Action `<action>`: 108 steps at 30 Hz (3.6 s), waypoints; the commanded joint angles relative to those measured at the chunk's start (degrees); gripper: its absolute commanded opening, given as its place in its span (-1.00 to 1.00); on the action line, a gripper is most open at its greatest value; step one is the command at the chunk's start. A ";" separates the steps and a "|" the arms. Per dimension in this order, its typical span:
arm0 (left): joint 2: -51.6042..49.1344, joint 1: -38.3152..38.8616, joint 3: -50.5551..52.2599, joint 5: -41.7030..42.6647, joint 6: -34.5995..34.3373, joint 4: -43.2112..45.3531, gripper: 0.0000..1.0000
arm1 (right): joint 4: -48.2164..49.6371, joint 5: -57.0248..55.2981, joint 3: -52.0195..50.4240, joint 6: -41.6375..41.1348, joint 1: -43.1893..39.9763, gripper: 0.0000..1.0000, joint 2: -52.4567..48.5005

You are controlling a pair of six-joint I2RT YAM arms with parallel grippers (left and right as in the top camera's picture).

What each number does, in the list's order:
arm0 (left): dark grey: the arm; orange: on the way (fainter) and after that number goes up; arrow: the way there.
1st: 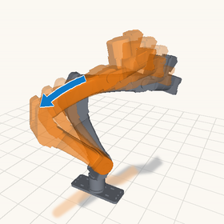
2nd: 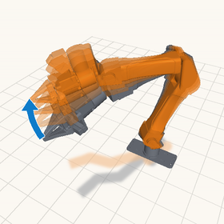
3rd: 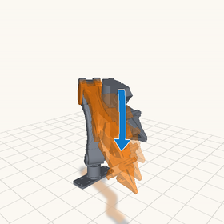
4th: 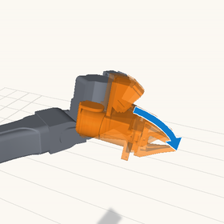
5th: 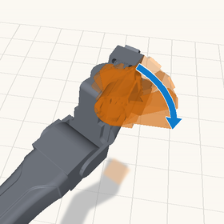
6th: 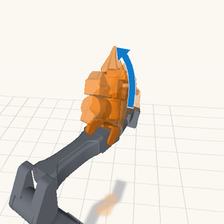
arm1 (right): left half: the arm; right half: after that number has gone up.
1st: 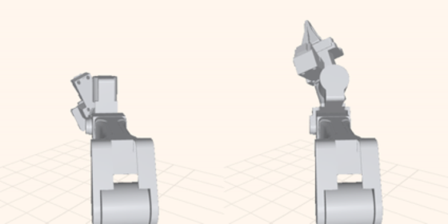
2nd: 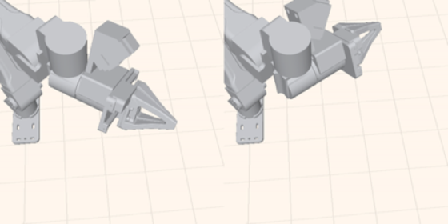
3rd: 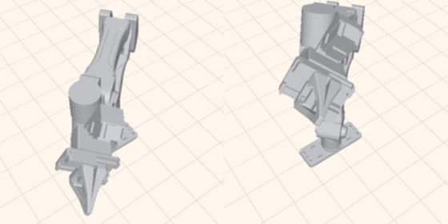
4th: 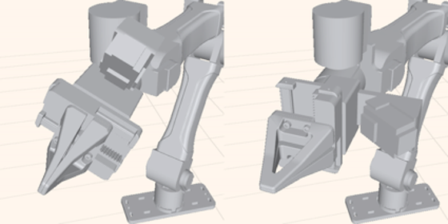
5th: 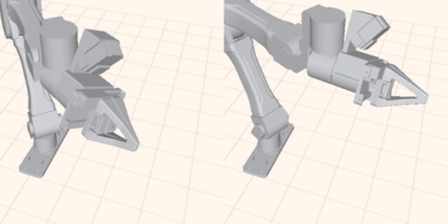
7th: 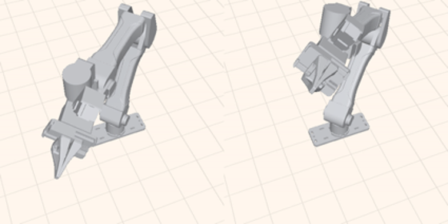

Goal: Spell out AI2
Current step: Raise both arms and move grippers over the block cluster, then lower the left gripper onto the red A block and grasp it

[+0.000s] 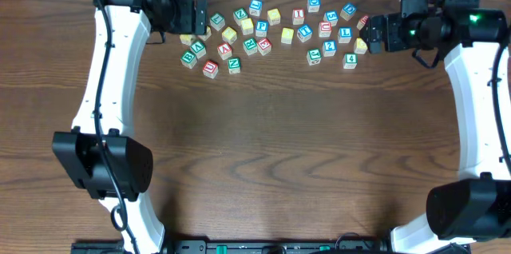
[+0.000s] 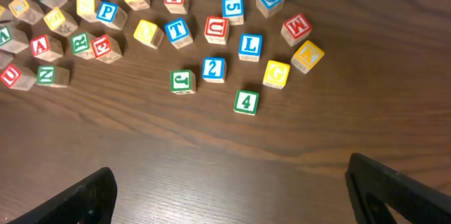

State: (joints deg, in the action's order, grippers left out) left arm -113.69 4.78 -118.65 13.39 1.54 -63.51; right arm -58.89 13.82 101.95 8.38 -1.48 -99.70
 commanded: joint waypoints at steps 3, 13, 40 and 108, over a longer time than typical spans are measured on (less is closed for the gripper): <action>0.31 0.20 -1.46 3.32 -0.31 0.17 0.95 | 1.16 3.37 1.42 -0.20 0.07 0.98 -0.07; -2.03 6.40 -1.42 -13.57 -18.29 7.21 0.97 | 0.37 3.28 1.33 -0.22 0.07 0.99 -0.07; -10.62 9.09 -0.57 -14.12 -31.08 8.68 0.97 | -2.23 3.28 -0.09 -1.07 0.07 0.99 -0.61; -19.34 10.69 2.19 -14.29 -29.70 15.87 0.29 | -2.23 3.26 -0.09 -6.21 0.07 0.99 -0.61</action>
State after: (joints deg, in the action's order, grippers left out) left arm -132.14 15.22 -116.79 -0.21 -27.22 -47.68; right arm -61.06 16.34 101.95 2.92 -1.48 -99.92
